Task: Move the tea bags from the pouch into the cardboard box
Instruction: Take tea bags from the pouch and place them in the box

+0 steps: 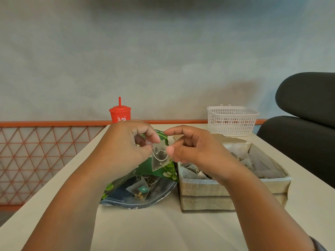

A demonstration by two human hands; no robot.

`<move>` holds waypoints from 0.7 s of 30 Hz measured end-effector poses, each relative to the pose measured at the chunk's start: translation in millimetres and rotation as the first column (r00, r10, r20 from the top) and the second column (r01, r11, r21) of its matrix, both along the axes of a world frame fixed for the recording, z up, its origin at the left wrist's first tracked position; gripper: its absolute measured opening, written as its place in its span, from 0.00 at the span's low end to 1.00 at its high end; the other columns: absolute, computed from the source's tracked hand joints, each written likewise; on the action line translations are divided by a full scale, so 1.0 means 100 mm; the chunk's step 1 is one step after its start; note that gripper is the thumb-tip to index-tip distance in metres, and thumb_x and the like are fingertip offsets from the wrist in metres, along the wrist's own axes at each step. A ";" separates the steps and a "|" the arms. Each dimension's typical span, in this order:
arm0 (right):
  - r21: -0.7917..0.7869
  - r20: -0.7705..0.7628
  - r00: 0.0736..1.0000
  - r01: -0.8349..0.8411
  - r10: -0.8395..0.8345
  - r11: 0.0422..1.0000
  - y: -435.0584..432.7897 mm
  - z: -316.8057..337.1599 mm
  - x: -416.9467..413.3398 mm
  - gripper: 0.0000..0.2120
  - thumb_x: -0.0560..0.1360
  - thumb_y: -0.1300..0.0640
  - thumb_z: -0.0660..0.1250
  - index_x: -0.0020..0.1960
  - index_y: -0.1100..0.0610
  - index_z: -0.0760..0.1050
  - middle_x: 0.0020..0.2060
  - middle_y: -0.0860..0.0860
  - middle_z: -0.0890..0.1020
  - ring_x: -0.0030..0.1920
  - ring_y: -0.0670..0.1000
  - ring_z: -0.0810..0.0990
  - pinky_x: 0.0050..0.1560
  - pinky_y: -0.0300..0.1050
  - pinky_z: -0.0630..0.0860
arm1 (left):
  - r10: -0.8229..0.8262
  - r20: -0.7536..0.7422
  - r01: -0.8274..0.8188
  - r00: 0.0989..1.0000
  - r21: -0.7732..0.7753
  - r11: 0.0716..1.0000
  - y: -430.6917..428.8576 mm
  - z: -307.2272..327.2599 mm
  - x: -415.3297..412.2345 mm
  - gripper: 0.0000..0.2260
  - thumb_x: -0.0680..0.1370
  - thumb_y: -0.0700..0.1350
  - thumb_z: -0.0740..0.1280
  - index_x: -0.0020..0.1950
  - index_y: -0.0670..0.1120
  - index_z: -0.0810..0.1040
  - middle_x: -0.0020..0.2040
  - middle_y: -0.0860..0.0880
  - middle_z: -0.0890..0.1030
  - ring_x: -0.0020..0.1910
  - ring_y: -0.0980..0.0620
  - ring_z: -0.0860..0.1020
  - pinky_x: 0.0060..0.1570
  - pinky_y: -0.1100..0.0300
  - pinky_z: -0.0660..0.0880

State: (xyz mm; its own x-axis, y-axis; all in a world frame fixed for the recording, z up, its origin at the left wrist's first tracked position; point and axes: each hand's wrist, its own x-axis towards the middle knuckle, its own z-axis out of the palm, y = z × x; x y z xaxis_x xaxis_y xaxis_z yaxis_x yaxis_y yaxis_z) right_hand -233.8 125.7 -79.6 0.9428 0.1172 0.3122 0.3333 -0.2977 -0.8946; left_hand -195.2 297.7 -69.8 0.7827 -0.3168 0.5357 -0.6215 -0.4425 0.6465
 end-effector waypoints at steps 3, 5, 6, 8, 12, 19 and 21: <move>-0.038 0.009 1.000 0.016 -0.016 0.999 0.01 0.00 0.00 0.15 0.70 0.61 0.72 0.52 0.46 0.75 0.33 0.47 0.82 0.36 0.42 0.80 0.46 0.40 0.77 | 0.017 0.004 -0.017 1.000 0.016 1.000 -0.03 0.00 -0.01 0.15 0.70 0.33 0.70 0.32 0.55 0.79 0.35 0.54 0.81 0.37 0.53 0.79 0.35 0.60 0.75; -0.049 0.049 0.998 0.044 -0.042 0.998 0.03 -0.01 0.01 0.16 0.71 0.65 0.70 0.51 0.46 0.76 0.32 0.46 0.82 0.34 0.42 0.79 0.43 0.38 0.76 | 0.018 0.000 -0.018 1.000 0.027 0.999 -0.05 0.00 -0.03 0.15 0.70 0.34 0.70 0.33 0.55 0.79 0.35 0.54 0.80 0.36 0.54 0.78 0.34 0.63 0.73; -0.047 0.071 0.996 0.065 -0.062 0.997 0.03 -0.01 0.01 0.16 0.71 0.66 0.69 0.50 0.46 0.76 0.31 0.46 0.81 0.34 0.43 0.78 0.41 0.37 0.76 | 0.016 -0.007 -0.016 1.000 0.030 0.999 -0.05 0.00 -0.03 0.15 0.70 0.34 0.70 0.33 0.55 0.79 0.35 0.54 0.80 0.36 0.54 0.77 0.34 0.63 0.72; -0.026 0.121 0.986 0.122 -0.118 0.992 0.01 -0.02 0.03 0.15 0.72 0.68 0.68 0.48 0.47 0.77 0.31 0.46 0.80 0.34 0.46 0.76 0.40 0.38 0.75 | 0.001 -0.040 0.001 0.999 0.062 0.998 -0.04 0.00 -0.02 0.15 0.70 0.34 0.69 0.34 0.55 0.79 0.34 0.54 0.80 0.33 0.55 0.76 0.32 0.64 0.72; 0.004 0.175 0.960 0.219 -0.217 0.976 -0.04 -0.01 0.05 0.15 0.73 0.69 0.65 0.44 0.49 0.77 0.31 0.46 0.77 0.28 0.42 0.73 0.32 0.31 0.72 | -0.057 -0.176 0.097 0.983 0.227 0.969 -0.01 -0.02 0.01 0.17 0.70 0.33 0.68 0.39 0.57 0.79 0.38 0.58 0.81 0.31 0.59 0.75 0.33 0.70 0.72; -0.341 0.347 0.815 0.571 -0.465 0.747 -0.29 -0.07 0.12 0.12 0.75 0.64 0.63 0.51 0.50 0.79 0.36 0.42 0.77 0.33 0.41 0.76 0.38 0.37 0.77 | 0.112 -0.142 -0.020 0.984 0.529 0.848 0.05 -0.14 0.18 0.20 0.70 0.42 0.72 0.57 0.60 0.73 0.52 0.60 0.73 0.46 0.60 0.72 0.33 0.72 0.64; -0.412 0.347 0.789 0.614 -0.507 0.673 -0.41 -0.06 0.13 0.12 0.75 0.63 0.63 0.54 0.51 0.78 0.37 0.44 0.78 0.35 0.44 0.77 0.38 0.38 0.75 | 0.160 -0.135 -0.051 0.978 0.591 0.805 0.07 -0.18 0.22 0.27 0.69 0.43 0.73 0.64 0.58 0.70 0.59 0.56 0.70 0.52 0.57 0.68 0.37 0.70 0.66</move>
State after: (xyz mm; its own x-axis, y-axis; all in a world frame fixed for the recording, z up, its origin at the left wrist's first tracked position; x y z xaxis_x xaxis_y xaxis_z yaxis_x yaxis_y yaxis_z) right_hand -221.1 84.6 -85.7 0.8081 -0.2316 0.5416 0.1020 -0.8505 -0.5159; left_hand -172.9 304.4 -87.8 0.8902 -0.4356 0.1334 -0.4541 -0.8250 0.3363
